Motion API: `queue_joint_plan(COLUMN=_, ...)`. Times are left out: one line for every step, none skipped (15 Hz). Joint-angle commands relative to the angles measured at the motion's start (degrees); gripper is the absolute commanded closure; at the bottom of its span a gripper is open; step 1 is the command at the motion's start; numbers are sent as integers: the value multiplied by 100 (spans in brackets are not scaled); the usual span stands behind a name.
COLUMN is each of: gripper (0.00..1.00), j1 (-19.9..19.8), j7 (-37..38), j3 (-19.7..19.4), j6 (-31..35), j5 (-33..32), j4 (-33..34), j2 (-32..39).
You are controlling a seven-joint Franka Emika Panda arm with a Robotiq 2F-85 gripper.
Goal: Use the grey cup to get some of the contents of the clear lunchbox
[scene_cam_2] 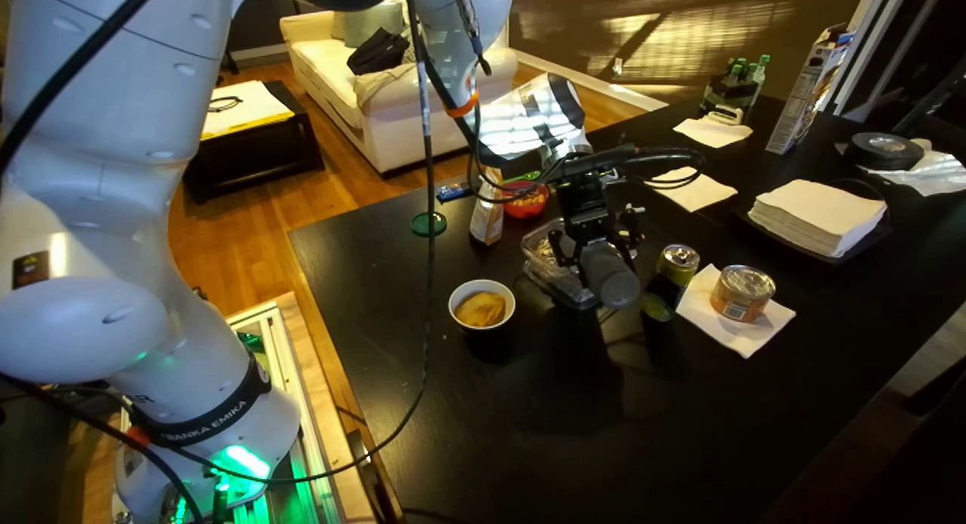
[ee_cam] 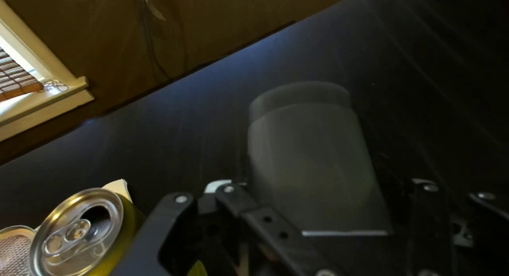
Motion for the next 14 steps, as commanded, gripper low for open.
queue_joint_plan(gripper=50, j1=-124, j7=-216, j3=53, j6=266, j5=35, j4=-198, j2=-111)
queue_joint_plan(gripper=50, j1=-129, j7=-258, j3=52, j6=273, j5=38, j4=-196, j2=-112)
queue_joint_plan(gripper=50, j1=-130, j7=-304, j3=50, j6=267, j5=46, j4=-189, j2=-110)
queue_joint_plan(gripper=50, j1=-127, j7=-340, j3=47, j6=246, j5=52, j4=-181, j2=-107)
queue_joint_plan(gripper=50, j1=-117, j7=-361, j3=40, j6=211, j5=44, j4=-173, j2=-103)
queue_joint_plan(gripper=50, j1=-102, j7=-359, j3=33, j6=170, j5=44, j4=-161, j2=-95)
queue_joint_plan(gripper=50, j1=-81, j7=-320, j3=25, j6=104, j5=65, j4=-141, j2=-83)
queue_joint_plan(gripper=50, j1=-63, j7=-234, j3=16, j6=60, j5=87, j4=-127, j2=-72)
queue_joint_plan(gripper=50, j1=-30, j7=-167, j3=-5, j6=13, j5=42, j4=-123, j2=-64)
queue_joint_plan(gripper=50, j1=-14, j7=-123, j3=-16, j6=-12, j5=13, j4=-123, j2=-59)
queue_joint_plan(gripper=50, j1=2, j7=-86, j3=-26, j6=-42, j5=-18, j4=-124, j2=-56)
queue_joint_plan(gripper=50, j1=22, j7=-79, j3=-38, j6=-92, j5=-59, j4=-122, j2=-51)
queue_joint_plan(gripper=50, j1=35, j7=-63, j3=-43, j6=-140, j5=-76, j4=-119, j2=-46)
queue_joint_plan(gripper=50, j1=51, j7=-45, j3=-50, j6=-208, j5=-88, j4=-109, j2=-36)
